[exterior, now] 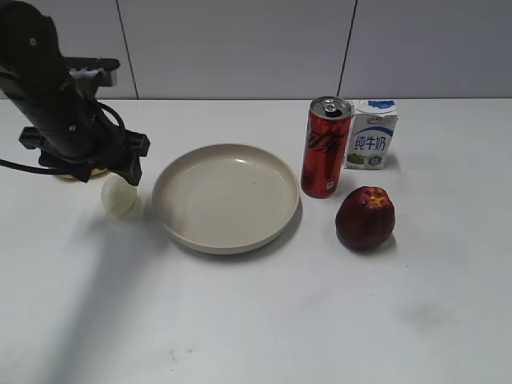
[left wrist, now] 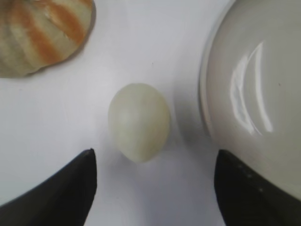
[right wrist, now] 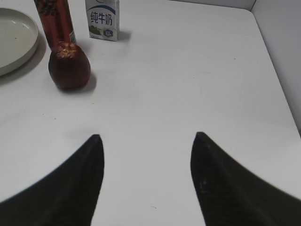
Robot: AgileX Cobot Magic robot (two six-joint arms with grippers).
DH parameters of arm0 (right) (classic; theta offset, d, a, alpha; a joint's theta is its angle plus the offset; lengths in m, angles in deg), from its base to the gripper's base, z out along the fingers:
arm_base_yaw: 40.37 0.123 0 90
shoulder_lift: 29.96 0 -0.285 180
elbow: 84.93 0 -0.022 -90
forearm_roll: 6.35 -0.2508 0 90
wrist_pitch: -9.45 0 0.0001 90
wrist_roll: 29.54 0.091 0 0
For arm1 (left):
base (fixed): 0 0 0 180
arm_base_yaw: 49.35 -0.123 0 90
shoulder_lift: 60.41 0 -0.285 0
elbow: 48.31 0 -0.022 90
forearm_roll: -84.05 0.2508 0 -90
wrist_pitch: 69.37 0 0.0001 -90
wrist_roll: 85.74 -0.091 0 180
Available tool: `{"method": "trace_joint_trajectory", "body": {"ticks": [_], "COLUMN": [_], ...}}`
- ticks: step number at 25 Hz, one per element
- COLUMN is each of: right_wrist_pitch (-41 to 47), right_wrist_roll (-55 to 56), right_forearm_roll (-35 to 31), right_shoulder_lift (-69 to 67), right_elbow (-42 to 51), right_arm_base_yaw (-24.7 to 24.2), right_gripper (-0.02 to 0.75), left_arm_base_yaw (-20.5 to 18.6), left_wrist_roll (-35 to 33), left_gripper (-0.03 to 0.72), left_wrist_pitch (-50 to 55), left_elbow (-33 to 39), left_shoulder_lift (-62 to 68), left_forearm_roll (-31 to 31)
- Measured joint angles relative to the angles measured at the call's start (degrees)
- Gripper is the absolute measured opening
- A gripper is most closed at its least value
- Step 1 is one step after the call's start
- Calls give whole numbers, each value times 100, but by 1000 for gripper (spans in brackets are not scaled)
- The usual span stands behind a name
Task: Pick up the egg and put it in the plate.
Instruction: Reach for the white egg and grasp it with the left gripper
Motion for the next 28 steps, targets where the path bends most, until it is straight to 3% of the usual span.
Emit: {"method": "trace_joint_trajectory", "body": {"ticks": [8, 21, 23, 26, 28], "right_wrist_pitch": [0, 0, 0, 0, 0], "right_wrist_roll": [0, 0, 0, 0, 0], "right_forearm_roll": [0, 0, 0, 0, 0], "right_shoulder_lift": [0, 0, 0, 0, 0], "right_elbow": [0, 0, 0, 0, 0], "right_arm_base_yaw": [0, 0, 0, 0, 0], "right_gripper": [447, 447, 447, 447, 447], "left_arm_base_yaw": [-141, -155, -155, -155, -155], "left_wrist_roll": [674, 409, 409, 405, 405], "left_gripper": [576, 575, 554, 464, 466], "left_wrist_pitch": [202, 199, 210, 262, 304], "left_elbow": [-662, -758, -758, -758, -758], "left_shoulder_lift": [838, 1292, 1292, 1292, 1292], "left_forearm_roll": [574, 254, 249, 247, 247]}}
